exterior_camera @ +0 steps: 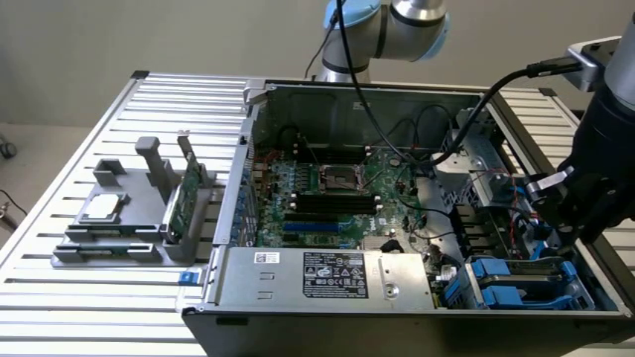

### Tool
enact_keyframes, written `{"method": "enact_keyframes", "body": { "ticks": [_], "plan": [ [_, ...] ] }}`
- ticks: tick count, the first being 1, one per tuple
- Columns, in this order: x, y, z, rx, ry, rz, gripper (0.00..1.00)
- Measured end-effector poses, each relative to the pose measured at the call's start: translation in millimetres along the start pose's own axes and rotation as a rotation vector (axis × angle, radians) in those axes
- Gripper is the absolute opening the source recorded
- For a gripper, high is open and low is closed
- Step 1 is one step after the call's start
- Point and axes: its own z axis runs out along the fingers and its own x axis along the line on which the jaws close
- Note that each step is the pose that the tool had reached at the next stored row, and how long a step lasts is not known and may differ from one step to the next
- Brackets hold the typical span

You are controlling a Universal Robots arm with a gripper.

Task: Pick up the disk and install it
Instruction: 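Insert the first disk wire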

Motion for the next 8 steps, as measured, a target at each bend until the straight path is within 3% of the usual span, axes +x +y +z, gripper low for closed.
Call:
{"method": "enact_keyframes", "body": {
  "ticks": [5, 6, 8],
  "plan": [
    [0.5, -0.1, 1.6, -0.0353, 0.0007, 0.057, 0.25],
    [0.6, 0.0, 2.1, -0.0386, 0.0004, 0.069, 0.25],
    [0.9, 0.0, 3.4, -0.0365, -0.0011, 0.098, 0.25]
  ]
}}
